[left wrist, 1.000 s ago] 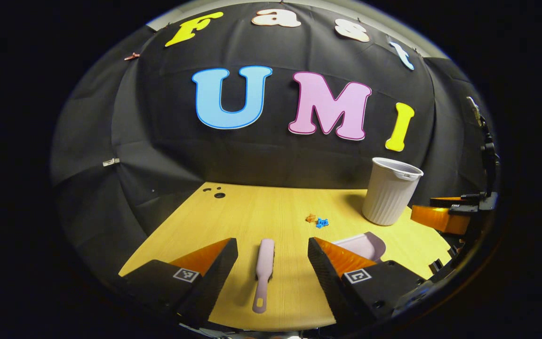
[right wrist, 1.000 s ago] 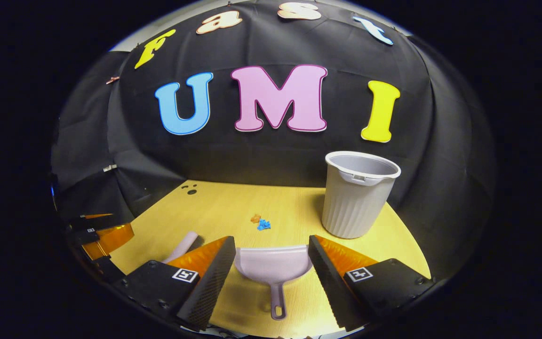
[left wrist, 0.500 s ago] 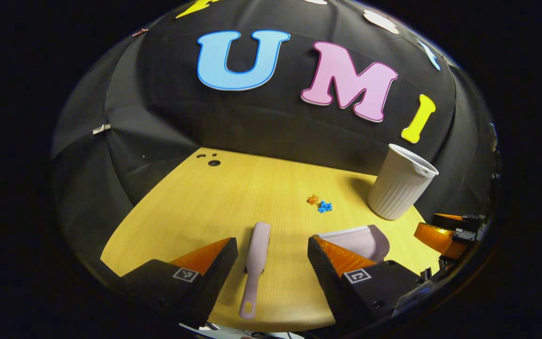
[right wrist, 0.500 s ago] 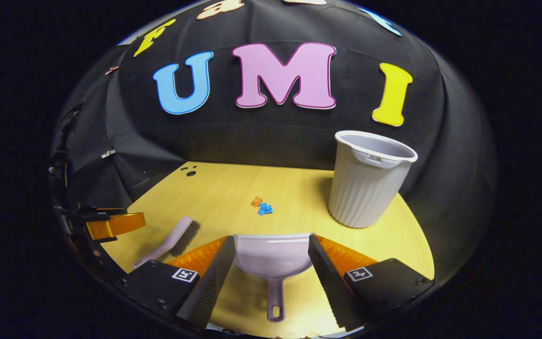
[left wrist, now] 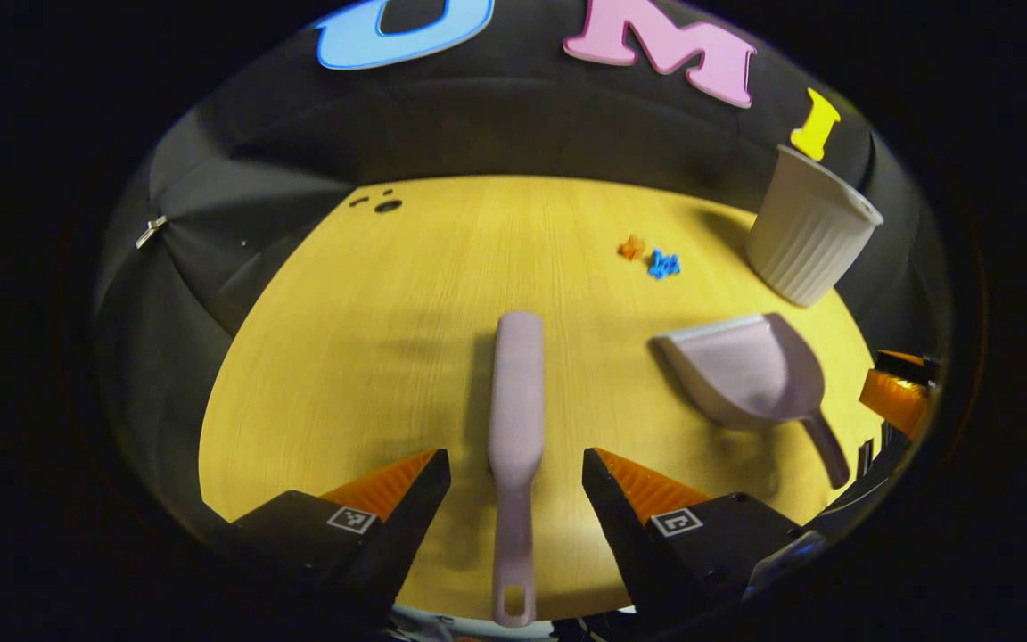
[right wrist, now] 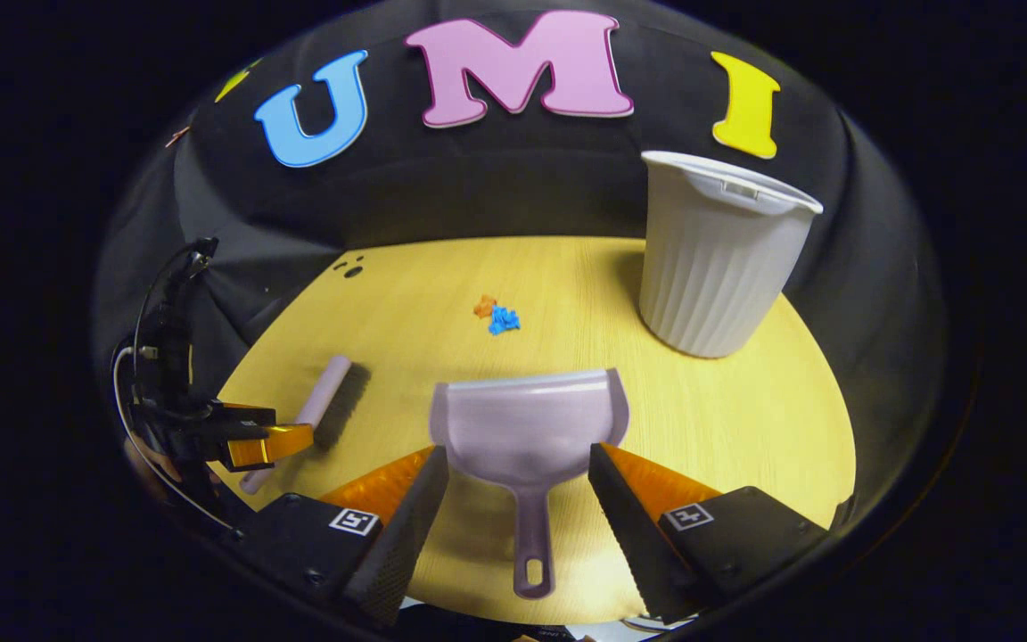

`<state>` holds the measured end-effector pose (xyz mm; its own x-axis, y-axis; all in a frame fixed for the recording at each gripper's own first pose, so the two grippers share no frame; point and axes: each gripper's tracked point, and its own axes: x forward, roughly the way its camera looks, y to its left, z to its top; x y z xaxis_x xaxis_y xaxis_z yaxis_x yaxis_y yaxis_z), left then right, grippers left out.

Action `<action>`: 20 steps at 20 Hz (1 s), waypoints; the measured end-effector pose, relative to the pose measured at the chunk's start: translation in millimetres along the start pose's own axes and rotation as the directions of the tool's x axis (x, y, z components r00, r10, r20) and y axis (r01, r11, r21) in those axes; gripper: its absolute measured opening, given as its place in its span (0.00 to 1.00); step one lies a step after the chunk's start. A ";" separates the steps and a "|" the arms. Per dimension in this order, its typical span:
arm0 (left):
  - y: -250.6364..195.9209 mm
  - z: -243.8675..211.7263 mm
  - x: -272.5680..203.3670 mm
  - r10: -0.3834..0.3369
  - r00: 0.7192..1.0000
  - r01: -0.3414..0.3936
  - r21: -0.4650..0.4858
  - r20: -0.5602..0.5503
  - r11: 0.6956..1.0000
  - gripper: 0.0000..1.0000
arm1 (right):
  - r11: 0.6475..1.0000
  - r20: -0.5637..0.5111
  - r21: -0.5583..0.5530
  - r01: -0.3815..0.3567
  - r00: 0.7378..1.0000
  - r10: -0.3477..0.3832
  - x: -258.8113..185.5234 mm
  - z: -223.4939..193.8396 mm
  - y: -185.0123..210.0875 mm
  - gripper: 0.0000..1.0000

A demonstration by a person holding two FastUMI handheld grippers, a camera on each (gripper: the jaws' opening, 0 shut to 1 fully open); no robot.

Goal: Pick up the small broom and dustpan from the desktop, sweep the trash into the dustpan with the broom, and then empty the trash into the garbage bin.

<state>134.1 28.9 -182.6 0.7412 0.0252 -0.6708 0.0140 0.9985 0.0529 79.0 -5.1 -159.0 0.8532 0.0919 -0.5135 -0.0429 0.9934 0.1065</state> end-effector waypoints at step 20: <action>-5.0 -20.6 40.1 -0.001 0.996 0.003 0.022 -0.087 1.000 0.30 | 0.994 -0.409 0.069 0.087 0.911 -0.051 73.7 -94.7 -7.7 0.53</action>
<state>150.0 26.0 -225.0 0.6797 0.0287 -0.7329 0.0310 0.9972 0.0678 93.0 0.6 -278.3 0.5667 0.0608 -0.8217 0.0671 0.9906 0.1196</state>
